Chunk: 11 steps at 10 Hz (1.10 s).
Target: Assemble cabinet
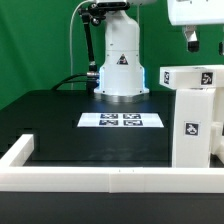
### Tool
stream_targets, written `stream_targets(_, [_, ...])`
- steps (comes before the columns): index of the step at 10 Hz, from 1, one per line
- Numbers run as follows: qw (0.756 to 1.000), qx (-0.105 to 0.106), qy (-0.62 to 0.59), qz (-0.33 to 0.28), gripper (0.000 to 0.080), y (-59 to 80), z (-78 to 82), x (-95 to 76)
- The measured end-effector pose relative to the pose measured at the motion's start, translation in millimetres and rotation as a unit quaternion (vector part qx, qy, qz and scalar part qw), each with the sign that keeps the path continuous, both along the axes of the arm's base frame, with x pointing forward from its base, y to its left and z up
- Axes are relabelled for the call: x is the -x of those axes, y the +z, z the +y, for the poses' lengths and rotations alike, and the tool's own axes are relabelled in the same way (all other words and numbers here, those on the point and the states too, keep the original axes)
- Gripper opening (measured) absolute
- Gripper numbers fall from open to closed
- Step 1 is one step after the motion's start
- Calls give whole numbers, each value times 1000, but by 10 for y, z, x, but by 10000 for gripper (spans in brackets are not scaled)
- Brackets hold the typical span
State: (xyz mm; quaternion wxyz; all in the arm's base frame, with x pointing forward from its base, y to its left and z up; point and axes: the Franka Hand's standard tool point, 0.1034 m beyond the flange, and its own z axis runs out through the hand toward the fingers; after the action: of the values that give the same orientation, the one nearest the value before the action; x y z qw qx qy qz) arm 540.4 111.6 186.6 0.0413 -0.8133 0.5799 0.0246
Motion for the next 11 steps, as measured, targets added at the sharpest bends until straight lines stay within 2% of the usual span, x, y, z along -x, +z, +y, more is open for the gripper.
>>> stream_targets(1, [1000, 1, 30, -2, 797, -10, 0, 2])
stream_targets(2, [991, 13, 136, -11, 797, -43, 7, -2])
stream_targets(3, [982, 18, 188, -14, 797, -44, 25, -4])
stream_targets(5, [953, 18, 301, -24, 797, -42, 34, -6])
stream_targets(8, [897, 18, 439, -35, 797, -42, 34, -6])
stream_targets(9, [867, 18, 496, -39, 797, -44, 32, -6])
stream_targets(11, [776, 22, 629, -46, 797, -53, 23, -4])
